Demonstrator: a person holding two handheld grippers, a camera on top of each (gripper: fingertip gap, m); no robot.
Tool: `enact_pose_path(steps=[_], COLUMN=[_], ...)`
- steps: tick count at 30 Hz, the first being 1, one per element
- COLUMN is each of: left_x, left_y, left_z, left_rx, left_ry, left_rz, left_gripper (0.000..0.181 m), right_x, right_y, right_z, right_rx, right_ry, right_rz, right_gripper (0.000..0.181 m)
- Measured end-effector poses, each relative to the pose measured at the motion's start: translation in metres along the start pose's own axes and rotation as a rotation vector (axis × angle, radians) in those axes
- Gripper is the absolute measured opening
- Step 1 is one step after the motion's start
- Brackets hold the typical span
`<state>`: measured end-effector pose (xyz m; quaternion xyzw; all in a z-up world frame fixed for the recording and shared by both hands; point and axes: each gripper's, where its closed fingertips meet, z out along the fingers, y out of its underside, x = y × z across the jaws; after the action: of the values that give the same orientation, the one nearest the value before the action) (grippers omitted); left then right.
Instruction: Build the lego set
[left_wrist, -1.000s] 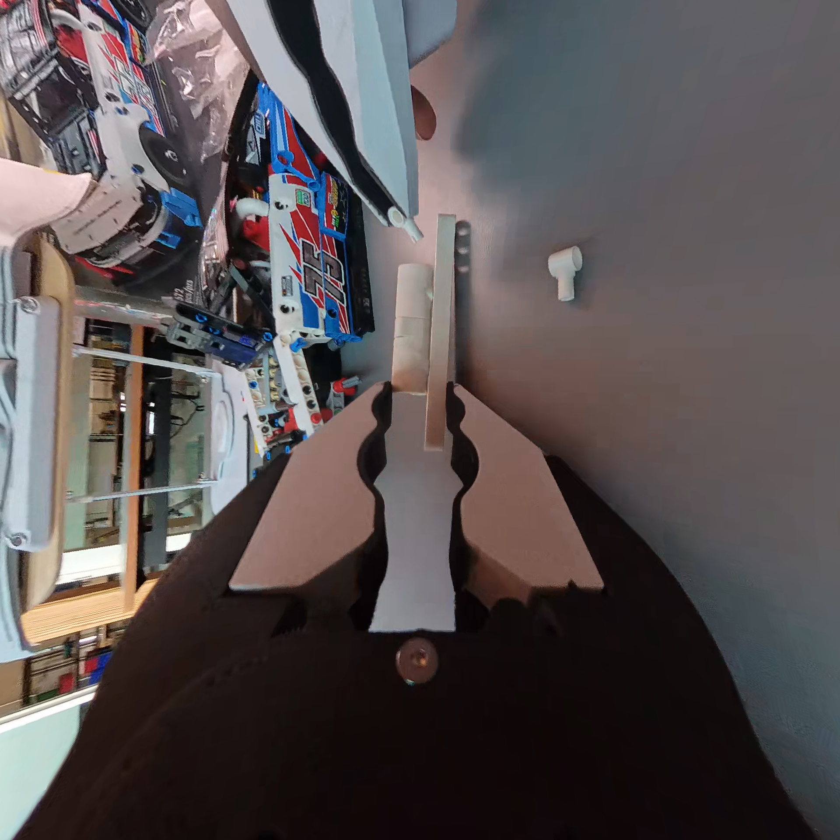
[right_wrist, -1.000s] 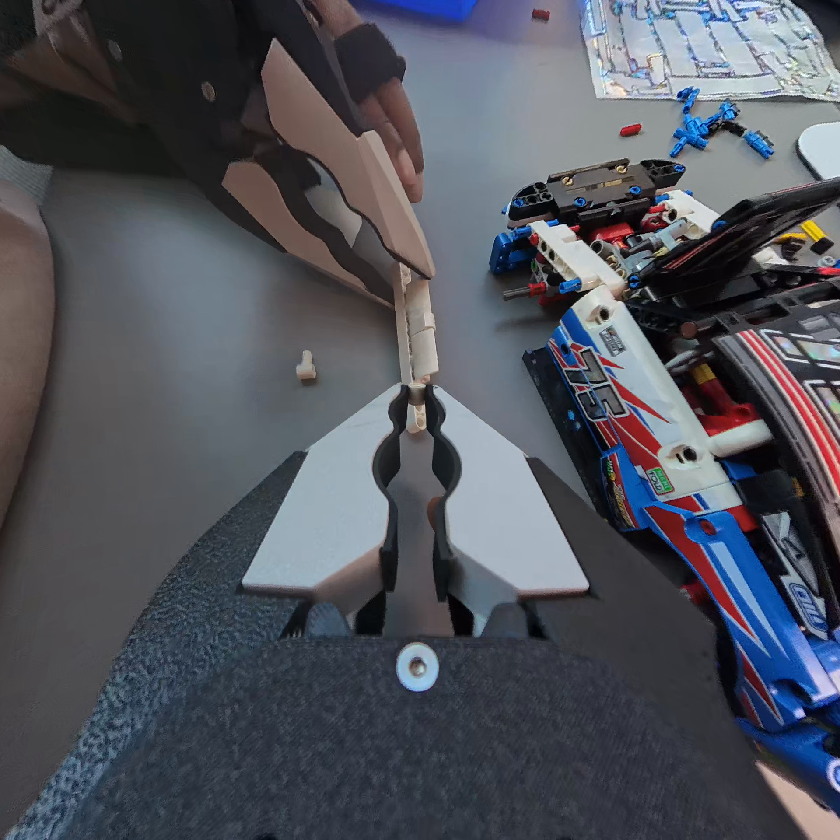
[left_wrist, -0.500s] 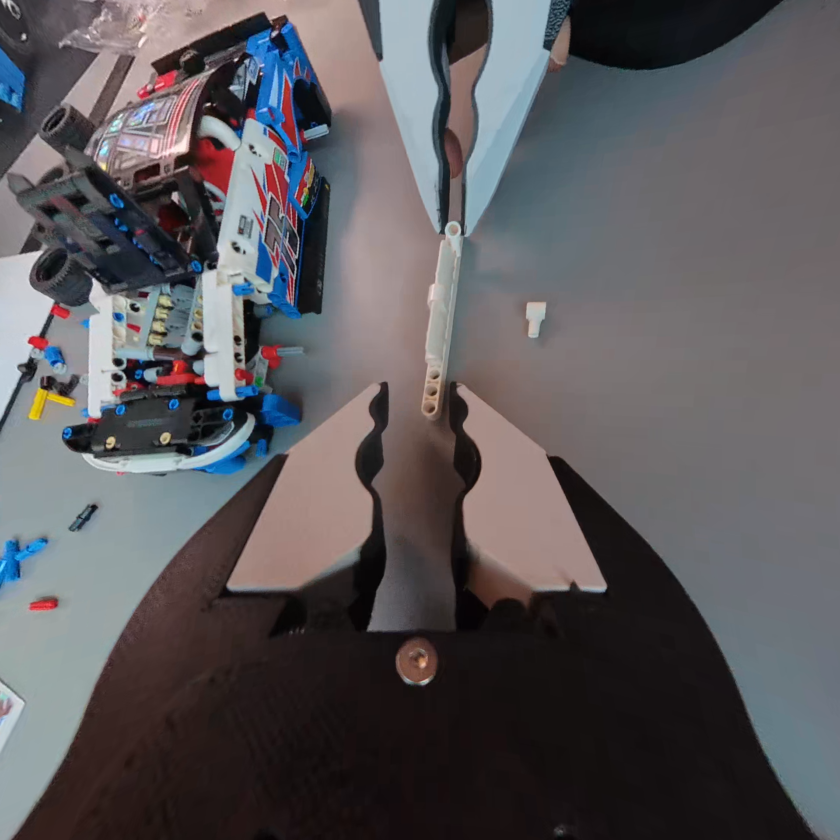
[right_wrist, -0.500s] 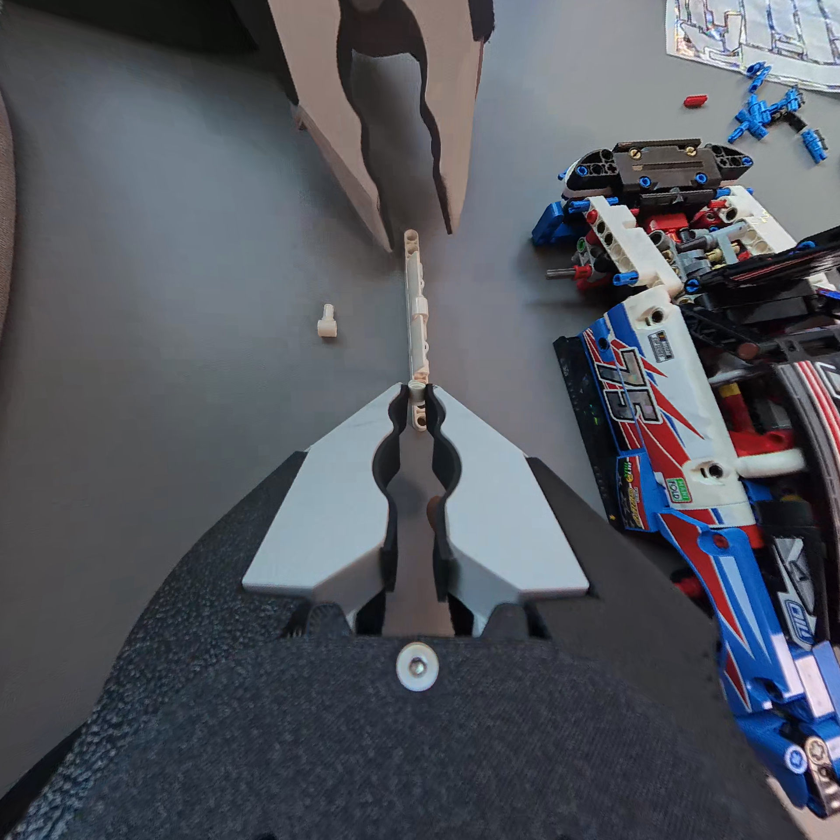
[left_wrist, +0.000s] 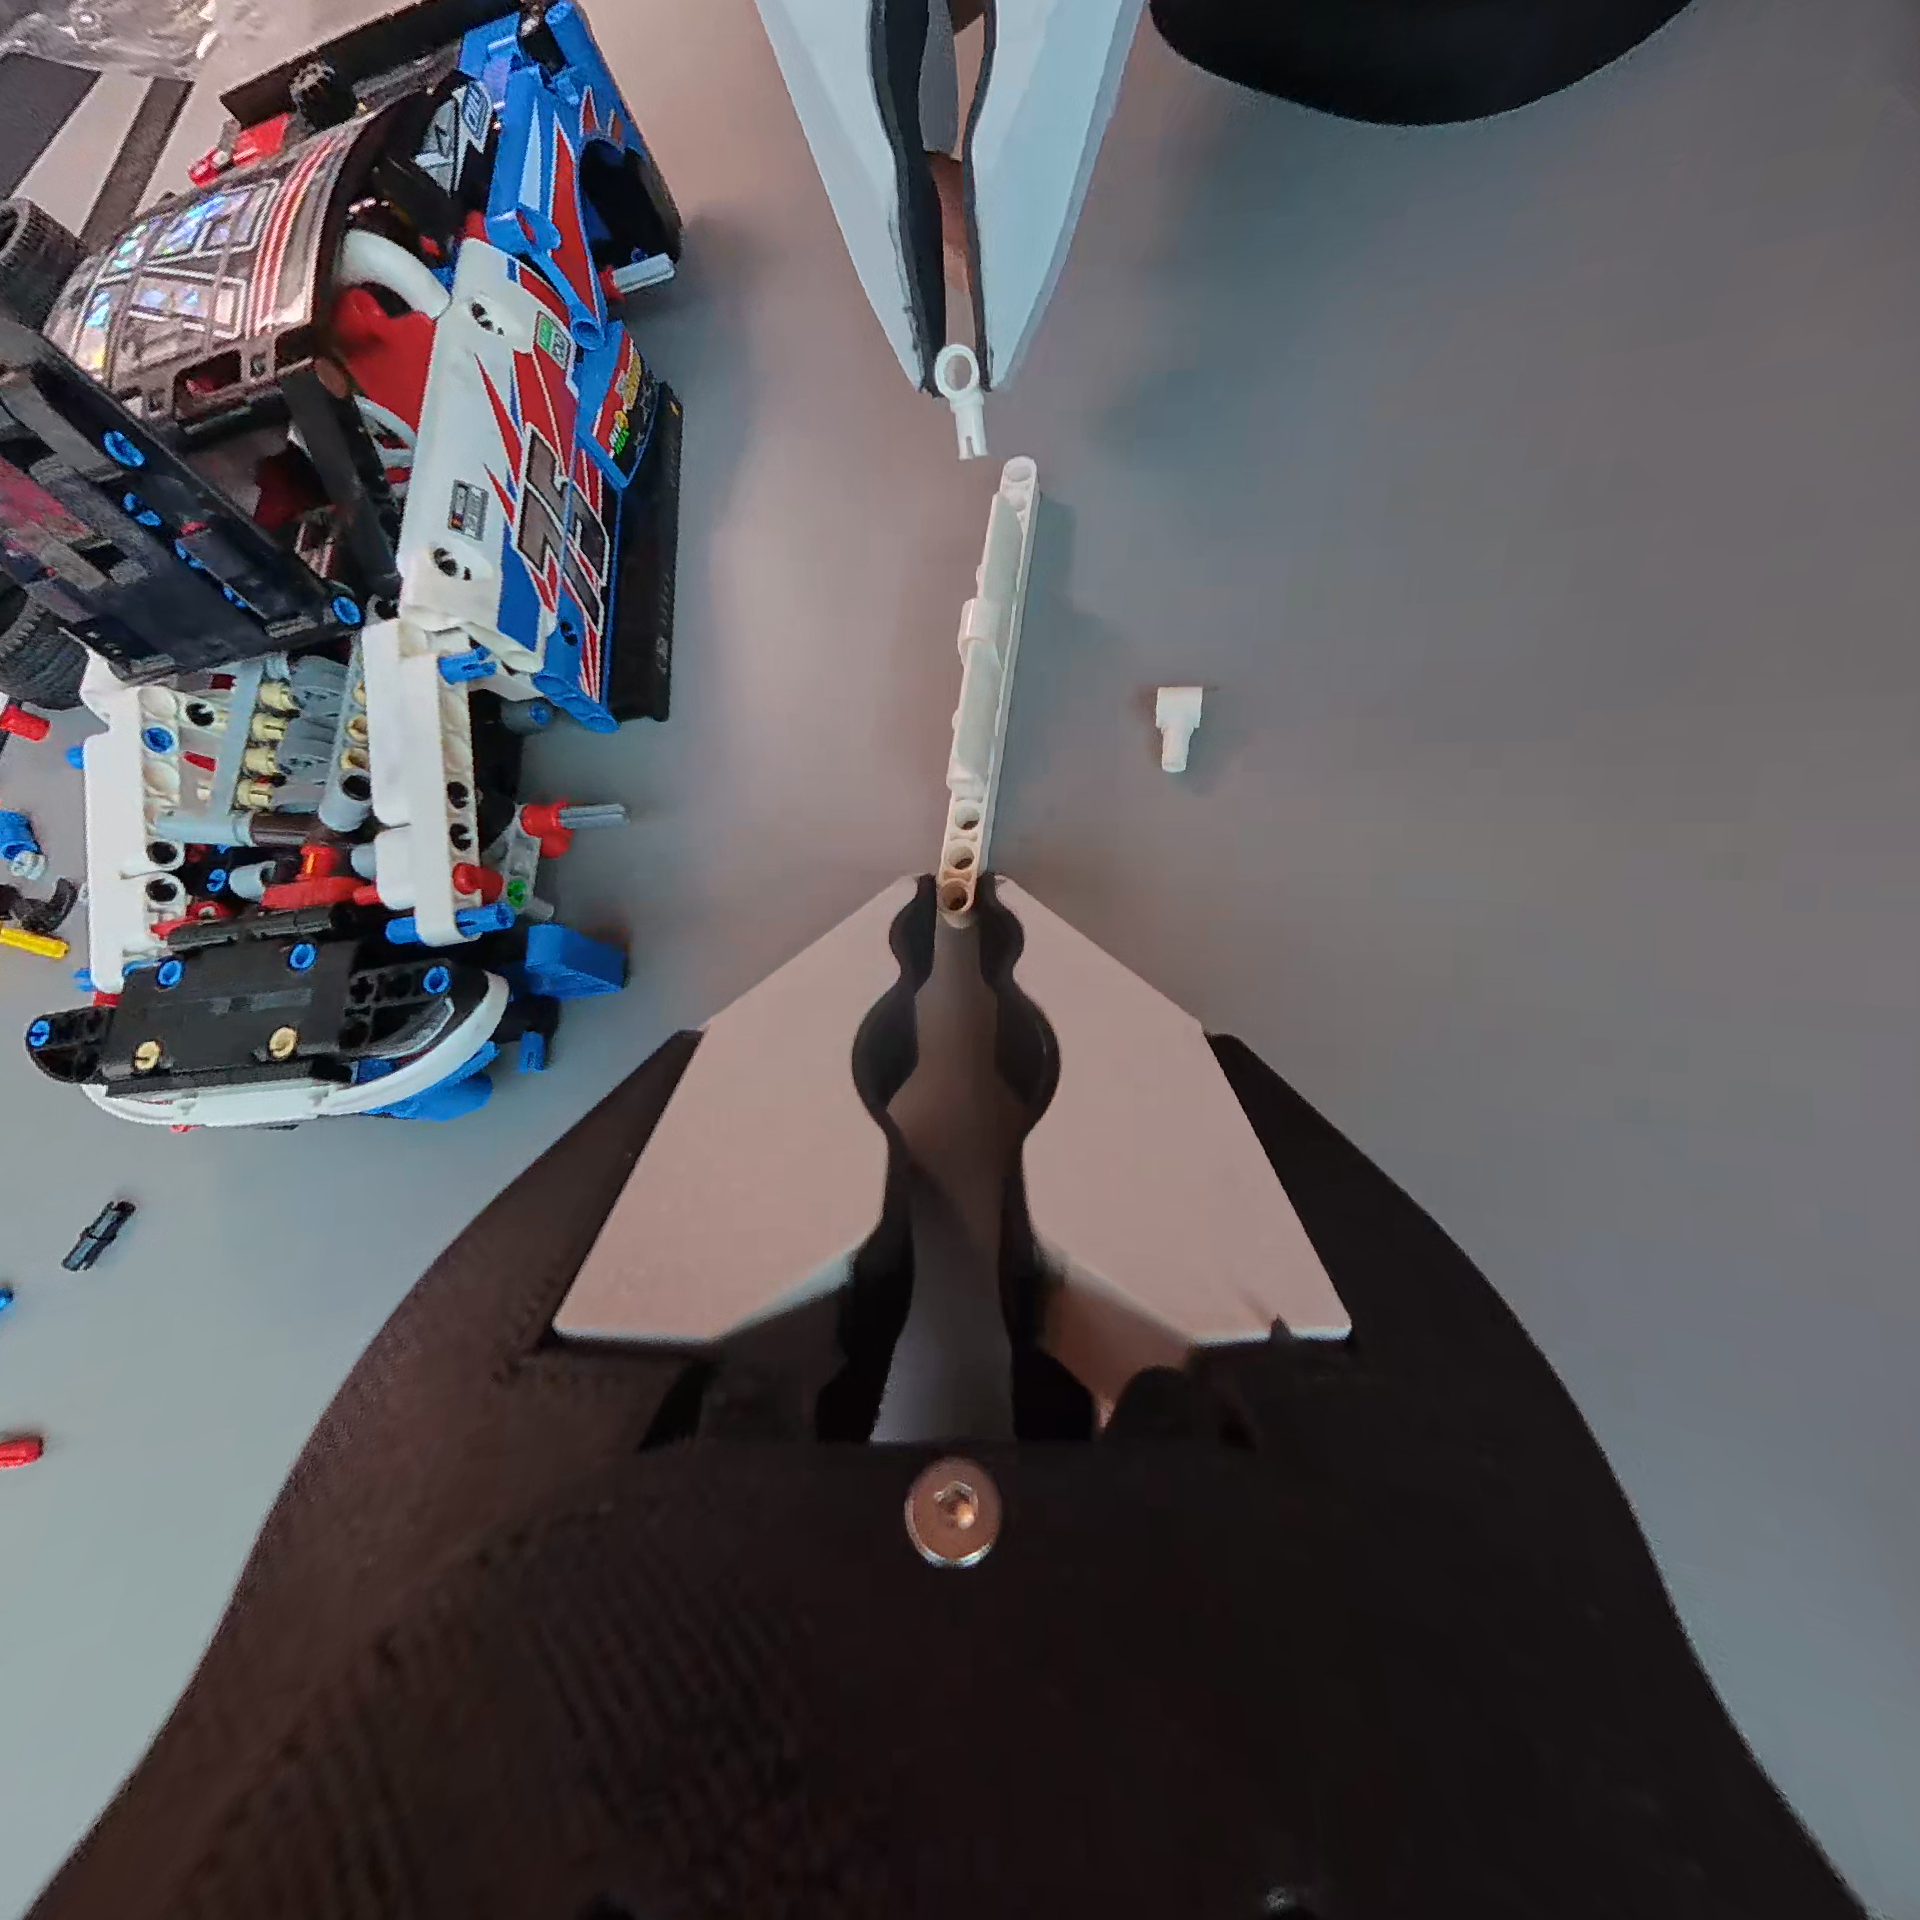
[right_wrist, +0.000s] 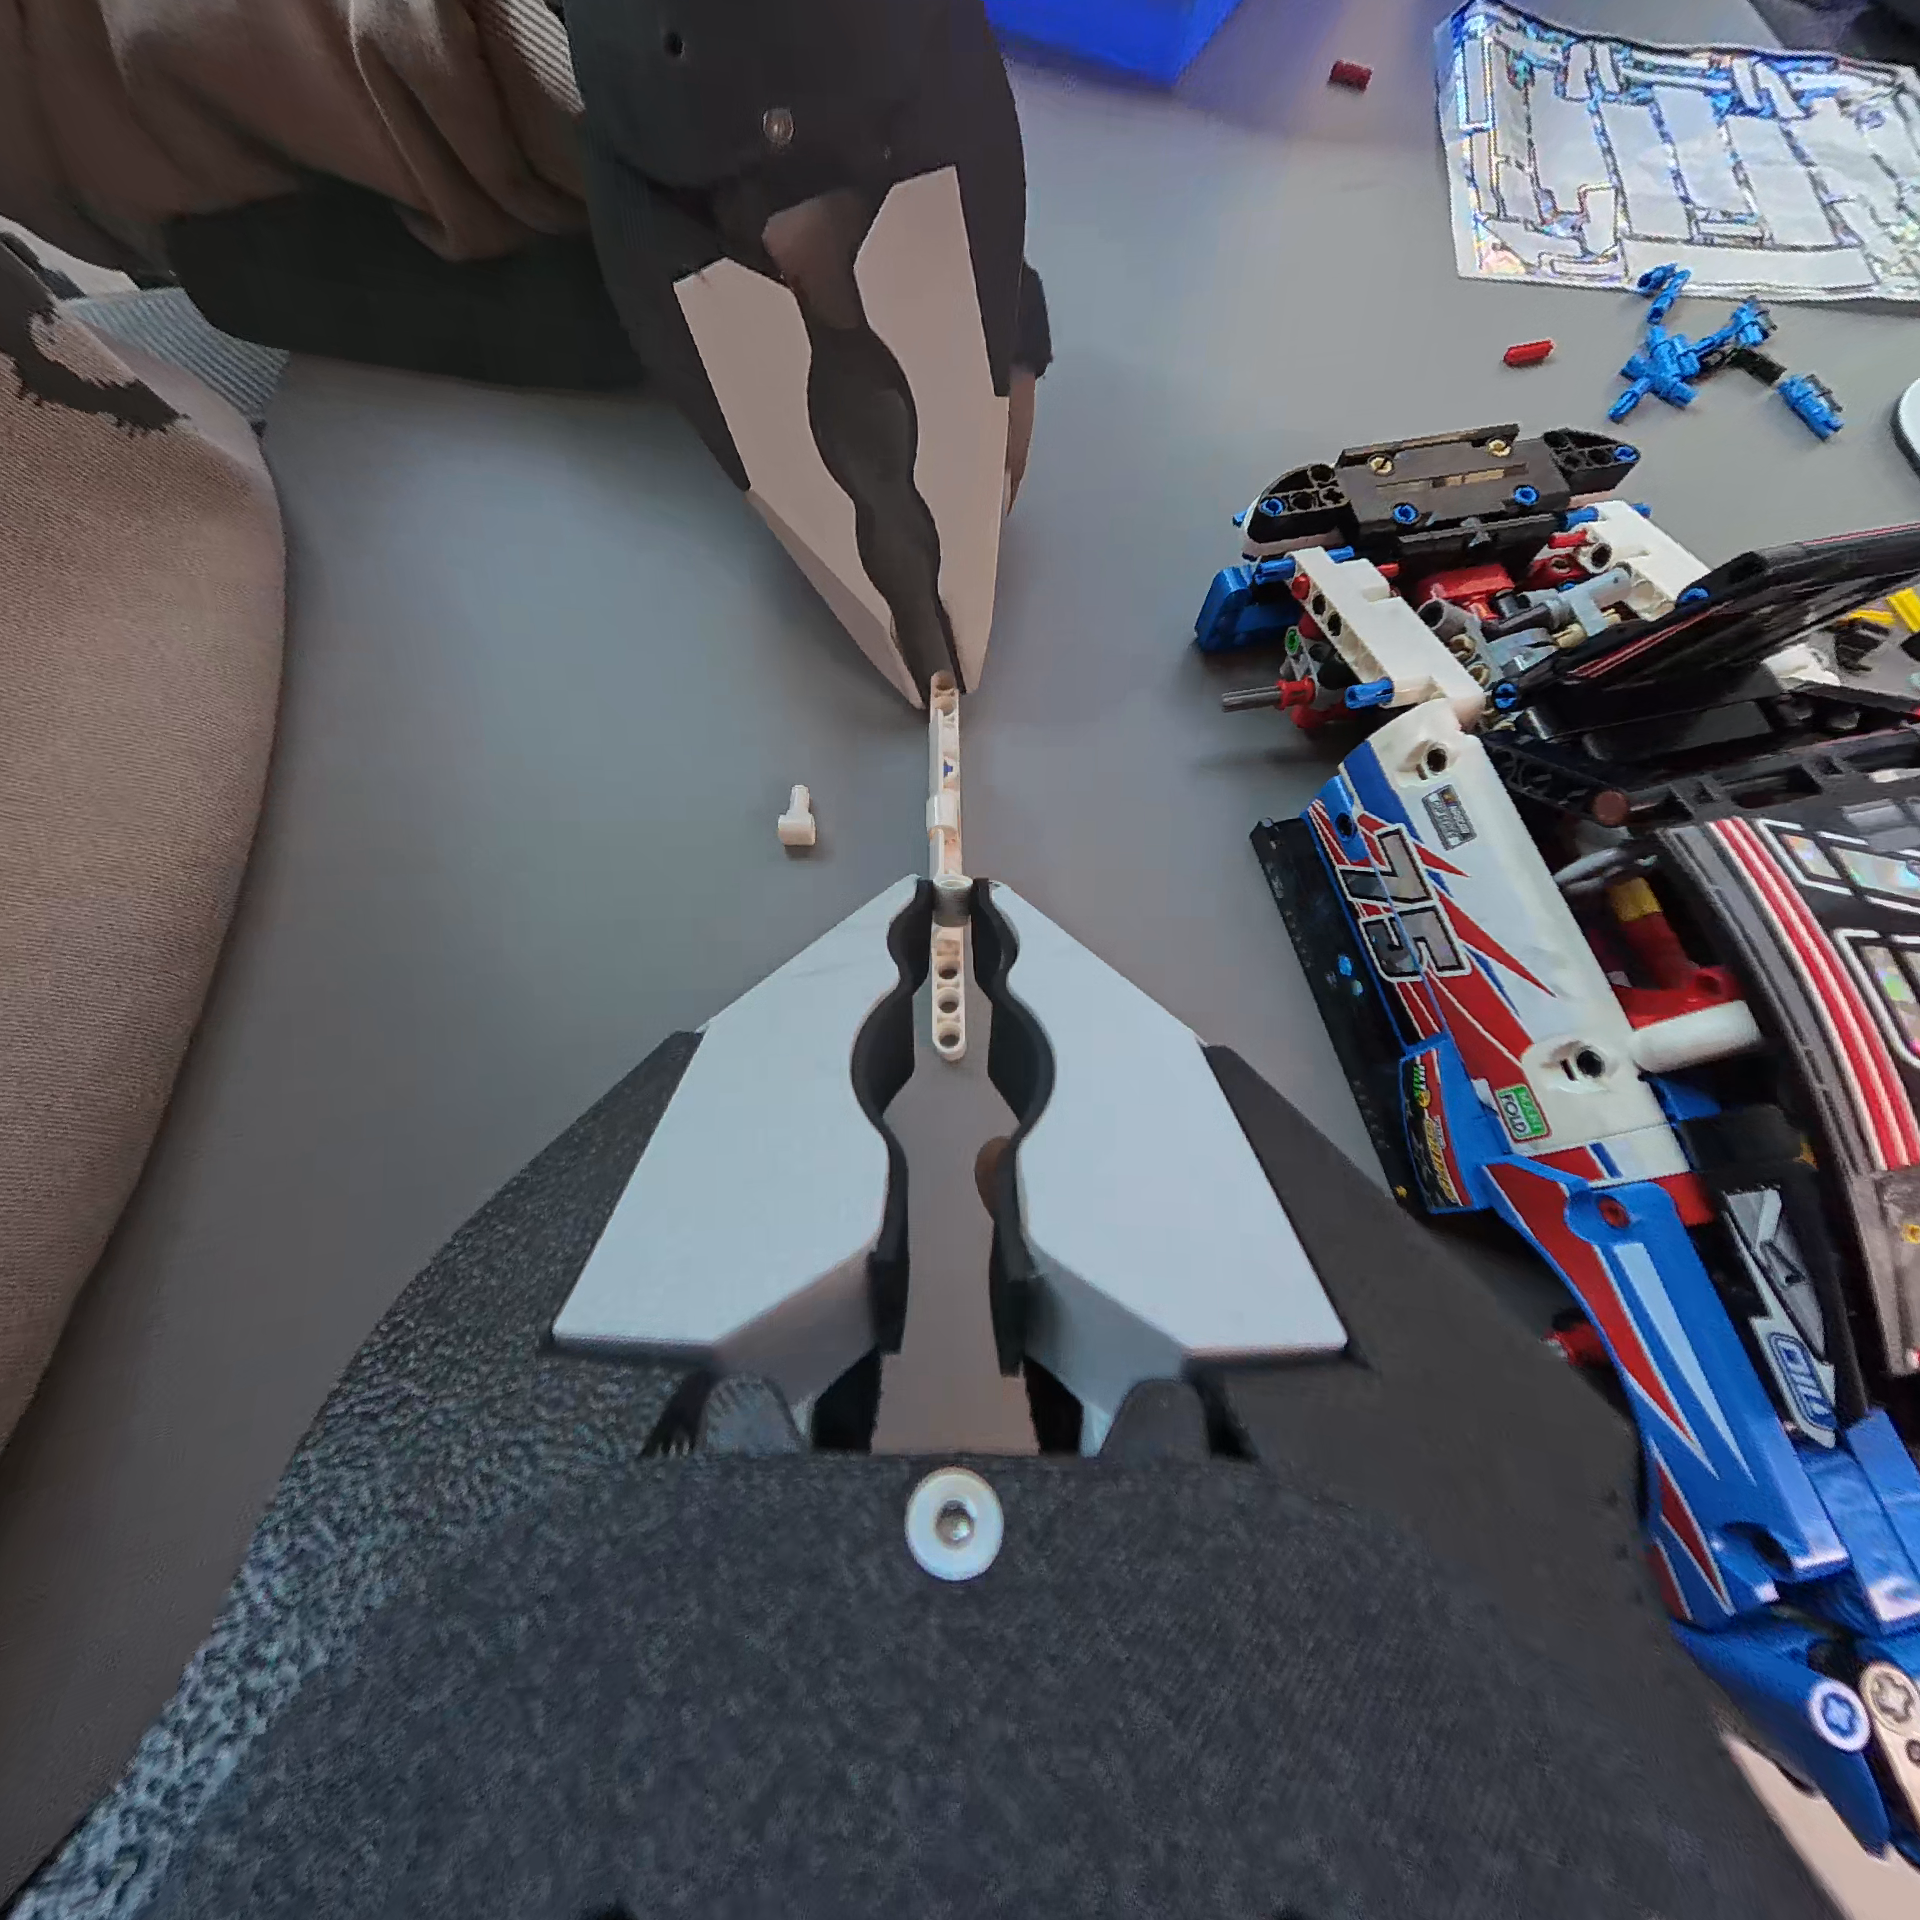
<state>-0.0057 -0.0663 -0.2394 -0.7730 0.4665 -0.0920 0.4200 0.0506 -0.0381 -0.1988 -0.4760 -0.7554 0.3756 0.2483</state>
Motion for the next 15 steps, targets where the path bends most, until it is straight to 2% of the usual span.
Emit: enact_pose_path(steps=[1,10,15], left_x=[0.0,-0.002,-0.004], left_y=[-0.001,-0.006,-0.004], left_z=[0.001,0.007,0.004], left_rx=[0.0,-0.005,-0.009], left_ry=[-0.003,-0.04,-0.042], left_rz=[-0.001,-0.016,-0.036], left_gripper=[0.006,0.007,0.009], right_x=[0.0,0.01,0.01], right_y=[-0.003,-0.02,-0.019], right_z=[-0.001,-0.004,-0.001], right_rx=[0.014,0.115,0.115], right_ry=[0.0,0.057,0.058], right_rz=[0.001,0.028,0.037], right_gripper=[0.005,0.005,0.005])
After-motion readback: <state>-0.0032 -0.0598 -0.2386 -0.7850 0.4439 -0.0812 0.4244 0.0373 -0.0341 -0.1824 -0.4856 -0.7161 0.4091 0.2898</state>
